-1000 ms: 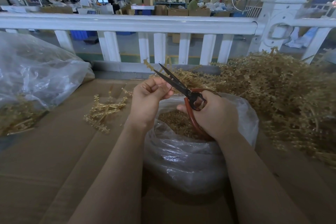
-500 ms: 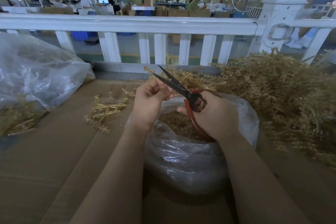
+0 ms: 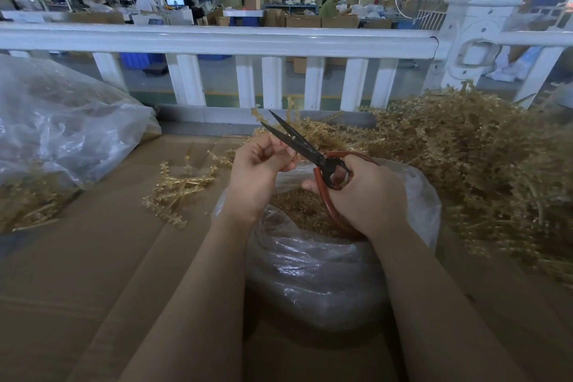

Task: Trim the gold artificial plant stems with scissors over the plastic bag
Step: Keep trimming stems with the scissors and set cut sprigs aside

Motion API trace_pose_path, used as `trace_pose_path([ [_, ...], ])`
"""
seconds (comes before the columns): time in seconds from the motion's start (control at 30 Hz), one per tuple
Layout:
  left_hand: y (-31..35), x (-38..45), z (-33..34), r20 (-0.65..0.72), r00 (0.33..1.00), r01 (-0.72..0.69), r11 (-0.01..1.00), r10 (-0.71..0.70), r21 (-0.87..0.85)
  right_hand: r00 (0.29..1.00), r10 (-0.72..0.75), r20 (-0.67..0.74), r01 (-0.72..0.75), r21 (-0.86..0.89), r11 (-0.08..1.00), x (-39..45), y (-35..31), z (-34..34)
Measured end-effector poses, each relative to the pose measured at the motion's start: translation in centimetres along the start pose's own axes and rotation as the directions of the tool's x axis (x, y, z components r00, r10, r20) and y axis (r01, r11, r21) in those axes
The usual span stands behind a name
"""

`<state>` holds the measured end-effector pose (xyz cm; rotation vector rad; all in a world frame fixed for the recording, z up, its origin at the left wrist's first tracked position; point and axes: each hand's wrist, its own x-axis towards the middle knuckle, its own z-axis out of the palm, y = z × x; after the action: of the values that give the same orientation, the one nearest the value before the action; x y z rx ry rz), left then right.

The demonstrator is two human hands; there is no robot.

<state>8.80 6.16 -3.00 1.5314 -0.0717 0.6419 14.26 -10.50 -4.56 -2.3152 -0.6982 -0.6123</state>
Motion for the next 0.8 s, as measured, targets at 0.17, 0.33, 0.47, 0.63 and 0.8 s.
trace_pose_path([
  [0.17, 0.1, 0.0, 0.0, -0.014, 1.000, 0.027, 0.998, -0.028, -0.052, 1.000, -0.012, -0.014, 0.012, 0.038, 0.999, -0.1, 0.0, 0.1],
  [0.33, 0.1, 0.2, -0.1, -0.044, 0.993, 0.099, 0.984, -0.107, -0.146, 1.000, -0.021, 0.018, 0.020, 0.062, 0.998, 0.0, 0.0, 0.1],
  [0.47, -0.1, 0.3, -0.4, -0.026, 0.972, 0.219, 0.945, -0.232, -0.242, 0.997, 0.048, 0.058, -0.058, 0.190, 0.980, 0.0, 0.0, 0.3],
  [0.63, -0.5, 0.2, 0.1, 0.048, 0.957, 0.290, 0.952, -0.287, -0.096, 0.981, 0.168, 0.093, -0.192, 0.508, 0.840, 0.5, 0.1, 0.5],
  [0.8, -0.2, -0.1, 0.8, 0.093, 0.960, 0.271, 0.960, -0.264, -0.071, 0.979, 0.155, 0.129, -0.202, 0.596, 0.778, 0.6, 0.1, 0.6],
])
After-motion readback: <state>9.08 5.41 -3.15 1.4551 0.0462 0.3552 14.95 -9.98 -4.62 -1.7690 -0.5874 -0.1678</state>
